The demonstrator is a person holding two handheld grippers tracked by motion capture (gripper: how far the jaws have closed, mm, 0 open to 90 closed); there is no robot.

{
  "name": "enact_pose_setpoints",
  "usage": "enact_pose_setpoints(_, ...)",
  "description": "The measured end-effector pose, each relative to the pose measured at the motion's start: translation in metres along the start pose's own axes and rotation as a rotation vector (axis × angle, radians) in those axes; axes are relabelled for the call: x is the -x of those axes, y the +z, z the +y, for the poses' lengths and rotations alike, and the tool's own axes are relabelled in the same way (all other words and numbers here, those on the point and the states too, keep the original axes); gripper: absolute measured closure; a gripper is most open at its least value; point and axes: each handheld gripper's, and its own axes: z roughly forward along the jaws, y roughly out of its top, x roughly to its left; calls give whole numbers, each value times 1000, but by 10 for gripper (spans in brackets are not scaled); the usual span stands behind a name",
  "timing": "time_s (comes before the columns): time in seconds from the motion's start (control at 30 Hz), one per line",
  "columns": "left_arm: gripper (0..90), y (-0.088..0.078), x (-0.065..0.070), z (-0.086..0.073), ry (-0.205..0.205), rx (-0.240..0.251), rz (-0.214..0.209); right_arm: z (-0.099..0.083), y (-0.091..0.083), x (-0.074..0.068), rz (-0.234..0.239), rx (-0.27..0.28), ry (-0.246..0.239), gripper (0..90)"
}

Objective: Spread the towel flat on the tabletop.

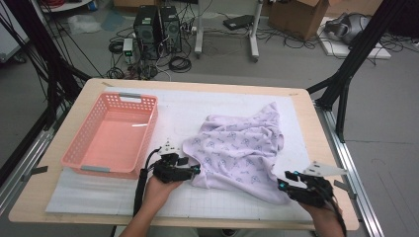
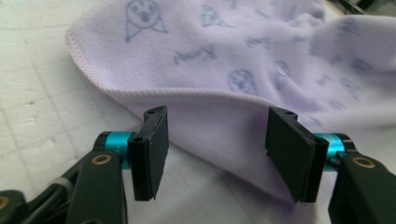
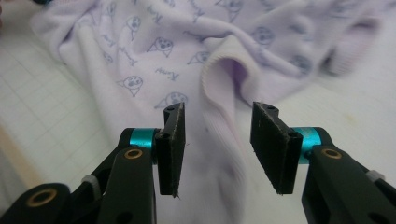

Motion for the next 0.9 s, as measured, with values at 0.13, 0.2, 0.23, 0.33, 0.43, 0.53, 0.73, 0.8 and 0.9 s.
enact_pose_setpoints(0.13, 434, 7, 3, 2, 17, -22, 17, 10, 45, 1, -3, -72, -55, 561)
enact_pose_setpoints(0.2, 586, 8, 4, 4, 59, -39, 58, 16, 63, 6, 4, -90, -58, 686)
enact_pose_setpoints(0.23, 695, 9, 4, 5, 71, -47, 64, 19, 71, 10, -11, -101, -68, 760)
enact_pose_setpoints(0.33, 833, 9, 1, 10, 84, -18, 103, 25, 86, 25, -48, -70, -48, 861)
enact_pose_setpoints(0.43, 836, 9, -5, 14, 59, 47, 142, 28, 89, 35, -125, -10, -32, 865)
enact_pose_setpoints(0.53, 862, 10, -15, 15, 30, 95, 192, 29, 90, 46, -166, 35, -11, 871)
enact_pose_setpoints(0.73, 845, 13, -20, 16, 0, 124, 203, 34, 100, 56, -265, 71, -29, 859)
enact_pose_setpoints(0.8, 710, 9, -21, 16, -25, 128, 180, 35, 100, 55, -283, 71, -20, 798)
enact_pose_setpoints(0.9, 549, -1, -20, 13, -21, 130, 113, 34, 90, 56, -262, 87, 34, 641)
